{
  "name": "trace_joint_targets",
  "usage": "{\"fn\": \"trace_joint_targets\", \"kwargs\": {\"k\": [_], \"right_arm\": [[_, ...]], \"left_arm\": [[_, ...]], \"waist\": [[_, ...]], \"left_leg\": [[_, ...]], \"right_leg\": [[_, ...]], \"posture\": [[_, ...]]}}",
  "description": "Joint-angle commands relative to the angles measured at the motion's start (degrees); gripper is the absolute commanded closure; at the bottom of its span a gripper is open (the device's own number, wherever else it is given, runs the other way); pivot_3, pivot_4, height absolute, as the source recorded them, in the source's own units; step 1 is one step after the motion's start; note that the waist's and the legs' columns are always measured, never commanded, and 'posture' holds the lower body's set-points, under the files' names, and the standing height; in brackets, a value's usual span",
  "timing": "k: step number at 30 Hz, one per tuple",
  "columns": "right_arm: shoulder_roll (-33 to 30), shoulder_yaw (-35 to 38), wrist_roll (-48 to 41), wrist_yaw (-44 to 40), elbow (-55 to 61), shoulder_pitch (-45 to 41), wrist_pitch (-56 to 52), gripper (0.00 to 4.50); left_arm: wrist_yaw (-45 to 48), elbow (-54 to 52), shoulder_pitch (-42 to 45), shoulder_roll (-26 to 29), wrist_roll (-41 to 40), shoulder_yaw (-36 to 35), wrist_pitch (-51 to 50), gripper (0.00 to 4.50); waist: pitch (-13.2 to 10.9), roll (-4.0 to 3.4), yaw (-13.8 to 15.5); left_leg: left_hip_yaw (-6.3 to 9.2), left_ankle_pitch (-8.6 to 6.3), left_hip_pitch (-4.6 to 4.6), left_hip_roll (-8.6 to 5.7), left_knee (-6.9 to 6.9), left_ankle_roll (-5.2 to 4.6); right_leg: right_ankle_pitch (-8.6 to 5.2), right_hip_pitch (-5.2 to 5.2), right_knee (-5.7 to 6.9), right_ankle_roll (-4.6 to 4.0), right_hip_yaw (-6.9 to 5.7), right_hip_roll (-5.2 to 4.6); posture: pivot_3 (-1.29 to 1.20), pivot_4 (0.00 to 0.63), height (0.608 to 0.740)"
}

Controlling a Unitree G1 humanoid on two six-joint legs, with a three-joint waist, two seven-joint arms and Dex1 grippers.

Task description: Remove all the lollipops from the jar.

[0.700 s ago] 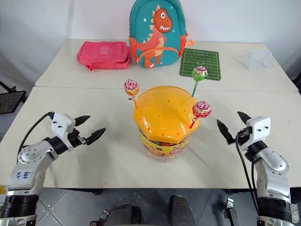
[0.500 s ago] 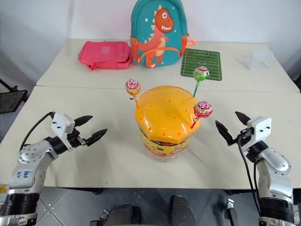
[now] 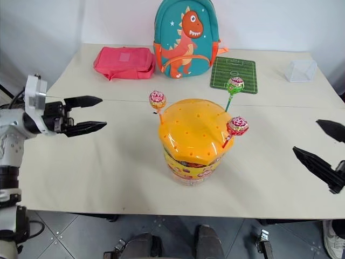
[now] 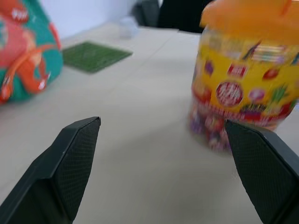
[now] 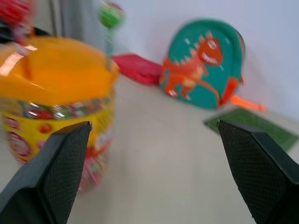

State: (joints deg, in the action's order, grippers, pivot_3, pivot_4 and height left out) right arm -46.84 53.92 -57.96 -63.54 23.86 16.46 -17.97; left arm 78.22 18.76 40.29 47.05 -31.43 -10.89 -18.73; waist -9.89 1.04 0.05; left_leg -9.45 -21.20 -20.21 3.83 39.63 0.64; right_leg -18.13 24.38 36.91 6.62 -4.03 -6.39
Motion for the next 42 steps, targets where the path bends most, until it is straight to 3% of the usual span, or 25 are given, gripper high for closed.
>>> {"fn": "trace_joint_targets", "kwargs": {"k": [1, 4, 7, 15, 18, 31, 36, 42], "right_arm": [[2.77, 3.79, -3.80, -0.77, 7.26, 2.60, 0.69, 0.02], [5.12, 5.12, -6.17, -2.31, 13.29, 7.63, 0.24, 0.02], [6.10, 2.57, -9.60, 1.11, 18.78, 8.62, 0.00, 0.02], [8.55, 0.76, -8.02, 4.22, 22.63, 12.91, 0.72, 0.02], [8.84, 0.94, -7.64, 4.95, 22.75, 13.42, 1.19, 0.00], [12.31, 0.68, -7.96, 7.29, 26.09, 18.36, 3.93, 0.00], [11.34, -0.92, -9.59, 9.74, 25.73, 17.09, 3.85, 0.00], [8.48, -4.71, -10.33, 11.88, 23.53, 10.73, 3.43, 0.00]], "left_arm": [[4.13, -2.21, 2.46, -1.17, -2.29, 1.61, -1.56, 0.00], [8.90, -7.40, 6.08, -3.12, -6.40, 4.69, -7.47, 0.00], [7.14, -10.18, 11.37, -9.09, -9.58, 5.94, -10.20, 0.00], [2.80, -9.13, 16.38, -18.28, -8.33, 8.77, -10.99, 0.00], [4.18, -7.20, 17.09, -20.07, -5.83, 11.32, -8.45, 0.60], [7.94, -4.69, 19.53, -22.38, -5.65, 12.51, -8.41, 4.44], [4.47, -4.53, 22.62, -21.15, -16.63, 6.57, -25.82, 4.48], [-11.19, 2.58, 24.56, -19.92, -15.76, -2.21, -27.74, 4.48]], "waist": [[-0.01, 0.01, 0.09], [-0.07, 0.11, 0.54], [-0.06, 0.13, 1.34], [-0.05, 0.11, 1.30], [-0.05, 0.11, 1.41], [-0.05, 0.11, 1.43], [-0.05, 0.11, 1.31], [-0.05, 0.09, 1.23]], "left_leg": [[0.01, 0.00, -0.01, 0.00, 0.00, 0.00], [0.08, -0.01, -0.12, 0.00, 0.12, 0.01], [0.12, -0.08, -0.22, -0.01, 0.40, -0.08], [0.24, -0.14, -0.04, -0.03, 0.48, -0.18], [0.27, -0.14, -0.06, -0.04, 0.48, -0.18], [0.35, -0.14, -0.07, -0.04, 0.45, -0.19], [0.47, -0.15, -0.09, -0.04, 0.45, -0.20], [0.91, -0.15, 0.06, -0.04, 0.46, -0.20]], "right_leg": [[0.00, 0.01, -0.02, 0.00, -0.01, 0.02], [0.02, 0.02, -0.03, 0.03, -0.01, 0.04], [0.07, -0.02, -0.04, 0.14, 0.00, 0.04], [0.08, -0.31, -0.13, 0.15, 0.11, 0.07], [0.08, -0.31, -0.14, 0.15, 0.11, 0.08], [0.08, -0.40, -0.40, 0.15, 0.09, 0.10], [0.08, -0.44, -0.42, 0.15, 0.07, 0.11], [0.08, -0.66, -0.44, 0.15, 0.06, 0.11]], "posture": [[0.00, 0.150, 0.740], [0.00, 0.150, 0.740], [0.00, 0.150, 0.740], [0.00, 0.150, 0.740], [0.00, 0.150, 0.740], [0.00, 0.150, 0.740], [0.00, 0.150, 0.740], [0.00, 0.150, 0.740]]}}
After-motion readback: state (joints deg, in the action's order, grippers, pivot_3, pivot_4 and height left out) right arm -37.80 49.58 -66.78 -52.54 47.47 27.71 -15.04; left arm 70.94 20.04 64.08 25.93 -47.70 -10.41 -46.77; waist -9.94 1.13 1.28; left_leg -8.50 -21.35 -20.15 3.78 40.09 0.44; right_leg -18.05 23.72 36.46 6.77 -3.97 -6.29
